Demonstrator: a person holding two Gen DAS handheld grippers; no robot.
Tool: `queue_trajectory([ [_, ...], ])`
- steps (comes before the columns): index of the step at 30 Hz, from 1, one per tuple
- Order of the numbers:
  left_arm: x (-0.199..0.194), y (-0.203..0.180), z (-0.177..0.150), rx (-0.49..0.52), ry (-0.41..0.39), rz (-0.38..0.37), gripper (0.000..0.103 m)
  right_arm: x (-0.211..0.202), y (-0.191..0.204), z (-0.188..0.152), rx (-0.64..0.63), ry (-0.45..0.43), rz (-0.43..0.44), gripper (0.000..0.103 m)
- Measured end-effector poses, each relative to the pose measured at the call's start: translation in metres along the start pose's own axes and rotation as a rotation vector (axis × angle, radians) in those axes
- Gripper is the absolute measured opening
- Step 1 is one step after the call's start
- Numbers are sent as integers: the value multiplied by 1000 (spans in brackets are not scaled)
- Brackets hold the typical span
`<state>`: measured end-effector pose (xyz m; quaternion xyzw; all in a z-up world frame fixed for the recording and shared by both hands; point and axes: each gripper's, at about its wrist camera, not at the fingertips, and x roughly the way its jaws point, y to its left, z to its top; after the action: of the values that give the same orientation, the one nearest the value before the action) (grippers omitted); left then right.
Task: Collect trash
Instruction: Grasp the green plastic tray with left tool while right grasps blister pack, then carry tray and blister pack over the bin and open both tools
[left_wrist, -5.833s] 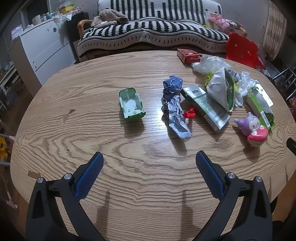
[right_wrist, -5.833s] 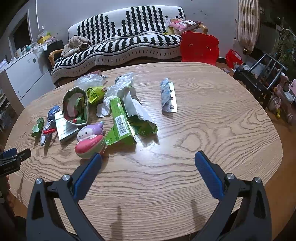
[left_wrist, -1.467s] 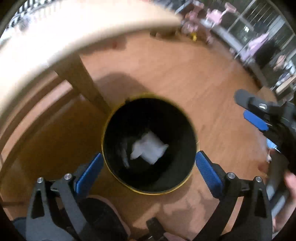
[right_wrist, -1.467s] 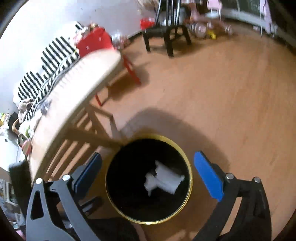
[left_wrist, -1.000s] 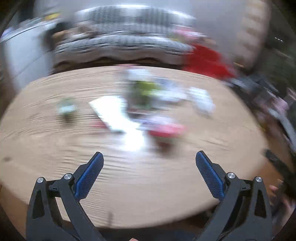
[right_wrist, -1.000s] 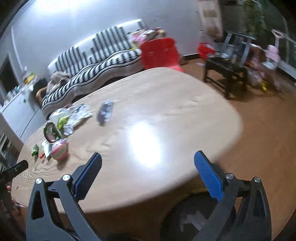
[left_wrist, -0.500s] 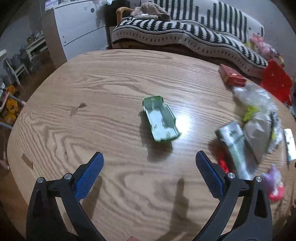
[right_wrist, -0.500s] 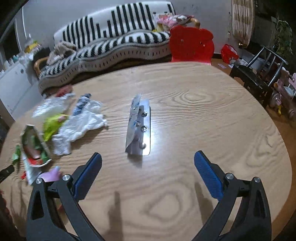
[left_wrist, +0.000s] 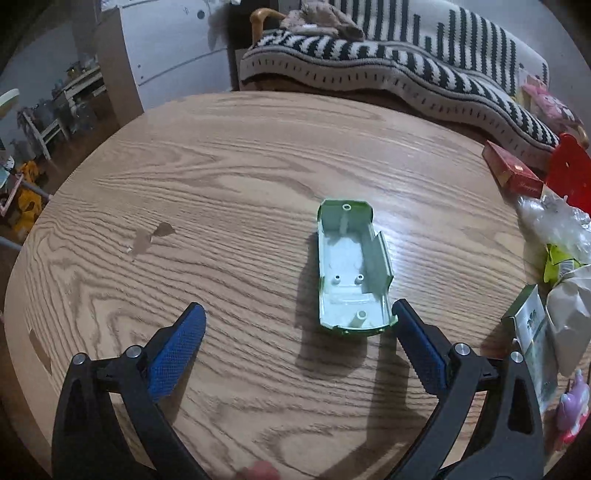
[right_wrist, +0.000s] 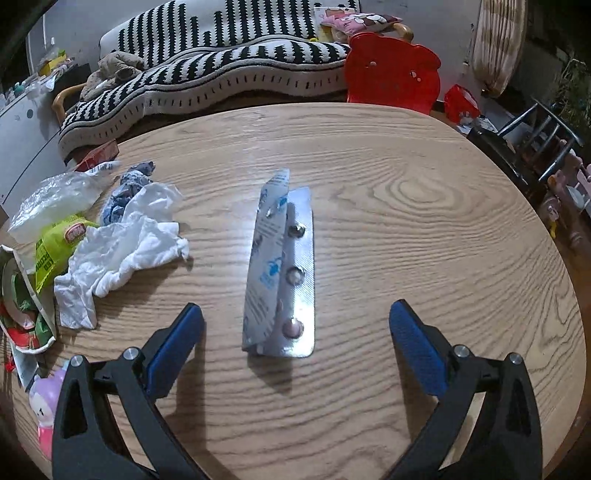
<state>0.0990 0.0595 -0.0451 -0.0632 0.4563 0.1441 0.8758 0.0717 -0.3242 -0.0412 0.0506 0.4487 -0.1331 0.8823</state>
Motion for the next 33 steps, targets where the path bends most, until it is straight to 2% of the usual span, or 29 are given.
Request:
queue_trajectory([
  [7,5,-1,1,16,0,-17,97,1,-1,1,2,0,1,98],
  [13,12,-2,10,100,7,-78,96,4,-1,5,-3,-1,4,96],
  [14,13,-2,14,109,9,-89,88,4,-1,5,-4,-3,7,91],
  [15,11,-3,14,124,-4,-96,75,1,2,5,-16,-20,16,67],
  [16,8,-3,16,134,-21,-106,33,-1,5,7,-30,-41,24,33],
  [20,6,4,14,90,-24,-147,32,-8,10,3,-12,-66,75,32],
  [22,3,7,12,64,-13,-184,32,-16,12,-1,-14,-93,74,32],
  [26,-17,3,7,71,-44,-180,32,-37,2,-8,5,-110,88,32],
  [29,-40,-6,0,108,-93,-148,32,-56,-9,-14,26,-120,88,32],
  [33,-65,-15,-9,138,-107,-162,32,-81,-30,-23,66,-130,90,32],
])
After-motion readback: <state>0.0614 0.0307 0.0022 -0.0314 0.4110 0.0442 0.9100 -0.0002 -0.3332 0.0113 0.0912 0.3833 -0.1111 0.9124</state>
